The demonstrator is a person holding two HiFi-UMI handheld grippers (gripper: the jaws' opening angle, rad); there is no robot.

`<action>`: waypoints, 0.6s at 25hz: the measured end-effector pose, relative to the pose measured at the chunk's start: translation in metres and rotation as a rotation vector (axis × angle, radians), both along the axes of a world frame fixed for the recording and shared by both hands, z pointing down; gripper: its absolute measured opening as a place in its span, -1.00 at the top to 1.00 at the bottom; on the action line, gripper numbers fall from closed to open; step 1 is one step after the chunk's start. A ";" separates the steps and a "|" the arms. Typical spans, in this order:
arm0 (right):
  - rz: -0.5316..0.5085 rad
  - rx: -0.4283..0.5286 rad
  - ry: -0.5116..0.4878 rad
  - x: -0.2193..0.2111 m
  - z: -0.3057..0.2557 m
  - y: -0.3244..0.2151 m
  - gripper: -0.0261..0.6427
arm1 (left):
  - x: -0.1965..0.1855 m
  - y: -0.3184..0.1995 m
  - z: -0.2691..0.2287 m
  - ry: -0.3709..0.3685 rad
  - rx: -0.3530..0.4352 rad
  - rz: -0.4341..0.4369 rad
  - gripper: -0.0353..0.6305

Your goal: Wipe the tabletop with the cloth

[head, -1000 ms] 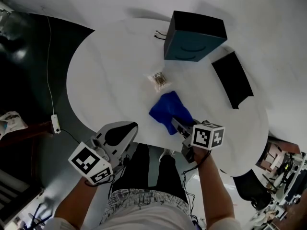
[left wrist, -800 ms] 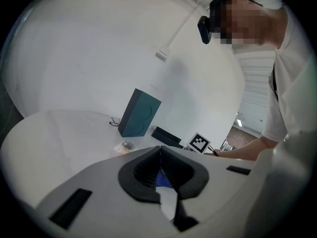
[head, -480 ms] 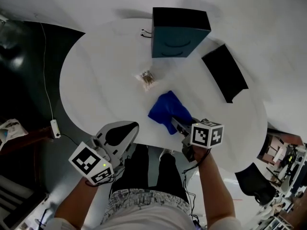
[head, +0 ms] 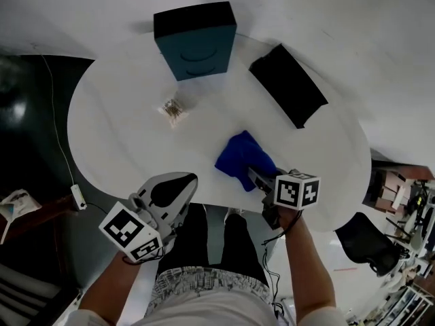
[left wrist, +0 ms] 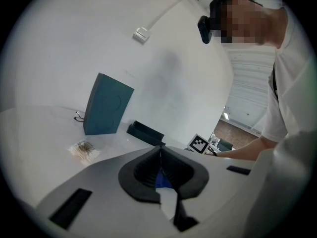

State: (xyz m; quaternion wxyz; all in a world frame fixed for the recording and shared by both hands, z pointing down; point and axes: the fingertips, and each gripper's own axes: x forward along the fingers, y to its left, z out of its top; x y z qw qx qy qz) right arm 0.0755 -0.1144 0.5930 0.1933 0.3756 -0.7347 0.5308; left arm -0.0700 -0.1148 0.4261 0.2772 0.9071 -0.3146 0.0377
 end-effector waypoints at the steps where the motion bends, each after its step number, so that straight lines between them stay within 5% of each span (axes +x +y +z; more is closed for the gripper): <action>1: 0.010 0.000 0.001 0.009 0.000 0.002 0.58 | 0.008 0.001 0.000 0.000 0.001 0.010 0.83; 15: 0.169 -0.010 0.042 0.131 -0.001 0.039 0.58 | 0.106 0.017 -0.004 0.006 0.009 0.137 0.83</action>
